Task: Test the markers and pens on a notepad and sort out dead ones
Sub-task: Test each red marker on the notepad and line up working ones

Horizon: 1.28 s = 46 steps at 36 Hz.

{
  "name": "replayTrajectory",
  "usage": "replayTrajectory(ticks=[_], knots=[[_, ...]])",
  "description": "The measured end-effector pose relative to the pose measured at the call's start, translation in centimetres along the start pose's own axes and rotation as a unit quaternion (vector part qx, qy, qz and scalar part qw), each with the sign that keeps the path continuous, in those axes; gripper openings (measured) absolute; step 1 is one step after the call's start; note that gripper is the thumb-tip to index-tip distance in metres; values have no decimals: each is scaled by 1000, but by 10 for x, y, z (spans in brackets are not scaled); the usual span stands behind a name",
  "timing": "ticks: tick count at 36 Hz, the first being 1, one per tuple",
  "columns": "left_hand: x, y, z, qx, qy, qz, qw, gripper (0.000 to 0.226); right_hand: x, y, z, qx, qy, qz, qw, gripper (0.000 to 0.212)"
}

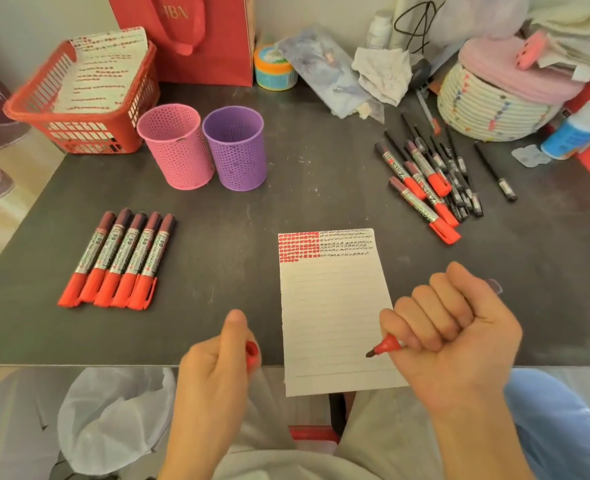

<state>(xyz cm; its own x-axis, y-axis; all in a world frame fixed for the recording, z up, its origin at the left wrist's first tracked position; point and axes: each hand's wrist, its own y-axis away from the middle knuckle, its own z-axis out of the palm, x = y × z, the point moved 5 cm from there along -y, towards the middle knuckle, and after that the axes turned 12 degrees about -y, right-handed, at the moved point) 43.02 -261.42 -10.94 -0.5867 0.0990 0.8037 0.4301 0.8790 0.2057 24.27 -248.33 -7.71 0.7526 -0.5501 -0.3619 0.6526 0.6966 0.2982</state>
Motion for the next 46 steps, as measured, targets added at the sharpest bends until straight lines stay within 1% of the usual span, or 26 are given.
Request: replayTrajectory(ticks=[2, 5, 8, 10, 12, 14, 16, 17, 19, 22, 25, 29, 34, 36, 38, 43, 46], knots=[[4, -5, -4, 8, 44, 15, 999, 66, 2, -3, -9, 22, -7, -4, 1000, 53], [10, -16, -8, 24, 94, 22, 995, 64, 4, -8, -22, 57, -20, -10, 998, 53], [16, -29, -12, 42, 110, 37, 992, 61, 0, -12, -31, 82, -35, -21, 996, 50], [21, -39, -13, 57, 78, 63, 993, 60, -2, -15, -32, 90, -18, -9, 996, 49], [22, -52, -11, 64, 23, 74, 995, 54, -3, -20, -31, 102, 23, 11, 995, 54], [23, -65, -6, 68, -34, 79, 994, 40, -5, -27, -27, 97, 85, 20, 991, 64], [24, -76, 2, 73, -90, 106, 988, 22, -4, -36, -21, 79, 141, 27, 987, 73], [25, -79, 7, 67, -110, 118, 985, 18, -4, -40, -18, 70, 167, 31, 983, 75], [24, -83, 17, 40, -127, 131, 982, 28, -3, -50, -10, 54, 221, 32, 973, 70], [24, -81, 26, 8, -172, 149, 974, 37, -3, -65, 5, 35, 309, 13, 950, 50], [24, -80, 27, 8, -183, 161, 970, 43, -1, -81, 20, 12, 389, -26, 921, 36], [22, -81, 27, 7, -187, 151, 971, 49, 7, -101, 30, -5, 437, -72, 897, 23], [21, -85, 31, -6, -228, 156, 961, 53, 24, -116, 21, -2, 493, -128, 861, 26], [19, -86, 32, -11, -240, 160, 957, 54, 30, -115, 16, -7, 528, -159, 834, 27], [18, -86, 34, -13, -254, 163, 953, 54, 33, -113, 12, -15, 546, -188, 816, 30], [18, -87, 35, -18, -271, 156, 950, 56, 32, -114, 7, 5, 565, -220, 795, 33], [22, -86, 35, -18, -264, 157, 951, 57, 32, -115, 6, 8, 573, -226, 788, 29]])
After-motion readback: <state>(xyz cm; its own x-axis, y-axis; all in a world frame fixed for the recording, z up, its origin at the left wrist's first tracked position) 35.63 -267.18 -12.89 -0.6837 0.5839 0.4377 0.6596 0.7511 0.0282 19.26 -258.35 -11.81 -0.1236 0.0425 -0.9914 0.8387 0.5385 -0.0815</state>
